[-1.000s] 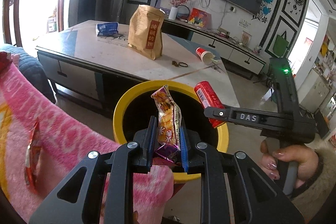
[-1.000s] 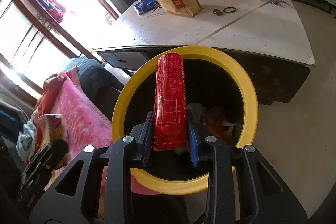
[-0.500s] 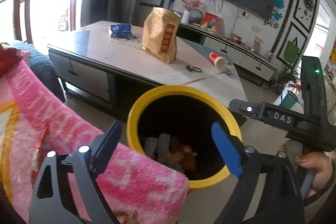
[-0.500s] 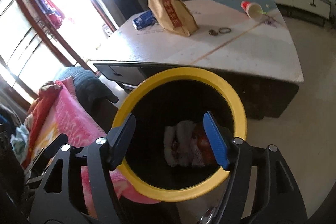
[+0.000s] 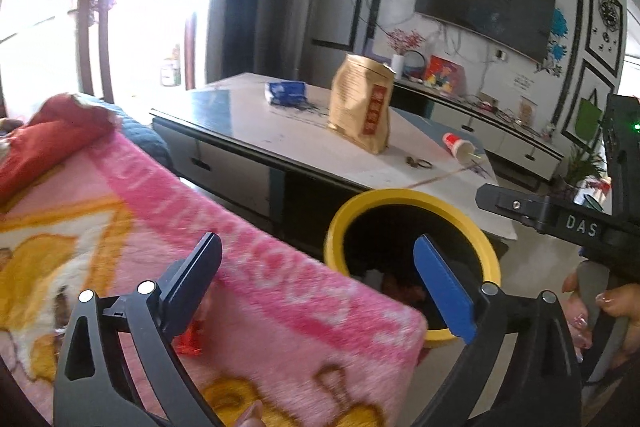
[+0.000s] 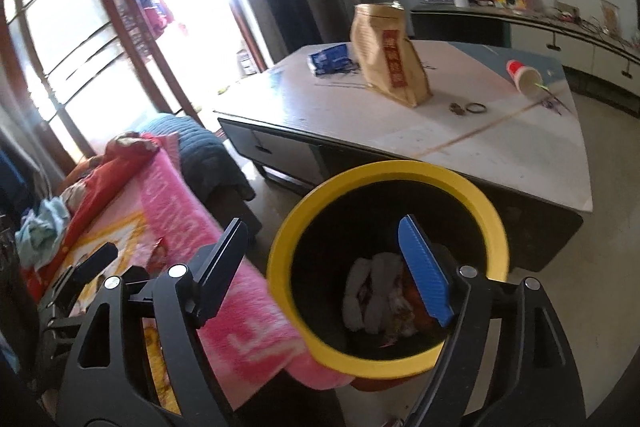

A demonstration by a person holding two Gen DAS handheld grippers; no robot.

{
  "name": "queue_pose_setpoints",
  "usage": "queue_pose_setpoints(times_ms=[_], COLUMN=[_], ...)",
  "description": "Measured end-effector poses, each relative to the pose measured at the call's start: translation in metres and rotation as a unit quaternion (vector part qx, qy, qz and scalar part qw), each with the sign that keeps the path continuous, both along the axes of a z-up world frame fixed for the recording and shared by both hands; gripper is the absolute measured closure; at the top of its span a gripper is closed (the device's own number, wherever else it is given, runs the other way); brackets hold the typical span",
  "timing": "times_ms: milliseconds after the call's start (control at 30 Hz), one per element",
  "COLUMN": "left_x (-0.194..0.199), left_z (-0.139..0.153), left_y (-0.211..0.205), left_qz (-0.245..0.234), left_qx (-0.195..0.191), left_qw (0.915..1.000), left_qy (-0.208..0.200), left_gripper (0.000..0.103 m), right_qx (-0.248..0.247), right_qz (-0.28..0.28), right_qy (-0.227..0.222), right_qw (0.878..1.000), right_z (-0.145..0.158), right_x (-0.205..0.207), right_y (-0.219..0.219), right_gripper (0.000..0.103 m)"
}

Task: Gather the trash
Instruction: 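Move both open tools back toward the candy bar and red packet on the blanket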

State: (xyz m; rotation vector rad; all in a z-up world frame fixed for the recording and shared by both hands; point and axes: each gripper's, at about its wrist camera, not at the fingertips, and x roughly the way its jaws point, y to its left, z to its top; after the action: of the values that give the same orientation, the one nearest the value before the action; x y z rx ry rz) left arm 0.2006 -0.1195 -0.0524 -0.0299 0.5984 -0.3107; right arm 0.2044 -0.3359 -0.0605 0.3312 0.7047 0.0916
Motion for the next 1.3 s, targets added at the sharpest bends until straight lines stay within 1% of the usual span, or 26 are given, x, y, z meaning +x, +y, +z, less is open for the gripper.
queue_pose_setpoints(times_ms=[167, 333, 633, 833, 1067, 1233, 1300], left_x=[-0.013, -0.02, -0.026, -0.03, -0.033, -0.036, -0.036], left_z=[0.003, 0.007, 0.006, 0.002, -0.008, -0.018, -0.025], left_y=[0.025, 0.05, 0.097, 0.131, 0.171, 0.191, 0.199], left_qz=[0.03, 0.06, 0.119, 0.164, 0.21, 0.223, 0.227], left_qx=[0.003, -0.004, -0.013, -0.019, -0.029, -0.041, -0.055], left_qw=[0.9995, 0.9981, 0.9927, 0.9863, 0.9769, 0.9729, 0.9709], left_qy=[-0.008, -0.013, -0.012, -0.001, 0.022, 0.044, 0.056], left_gripper=[0.008, 0.008, 0.008, 0.008, 0.008, 0.009, 0.01], right_qx=[-0.01, -0.021, -0.037, -0.048, -0.055, -0.052, -0.05], right_qz=[0.032, 0.063, 0.113, 0.151, 0.189, 0.208, 0.211], right_qy=[-0.007, -0.01, -0.006, 0.001, 0.021, 0.046, 0.053], right_qw=[0.999, 0.998, 0.993, 0.987, 0.98, 0.976, 0.975], right_z=[0.005, 0.008, 0.007, 0.004, -0.007, -0.019, -0.024], right_x=[-0.004, -0.006, -0.006, -0.004, 0.005, 0.019, 0.024], right_y=[0.025, 0.049, 0.088, 0.122, 0.16, 0.183, 0.19], right_gripper=[0.032, 0.031, 0.031, 0.031, 0.031, 0.031, 0.032])
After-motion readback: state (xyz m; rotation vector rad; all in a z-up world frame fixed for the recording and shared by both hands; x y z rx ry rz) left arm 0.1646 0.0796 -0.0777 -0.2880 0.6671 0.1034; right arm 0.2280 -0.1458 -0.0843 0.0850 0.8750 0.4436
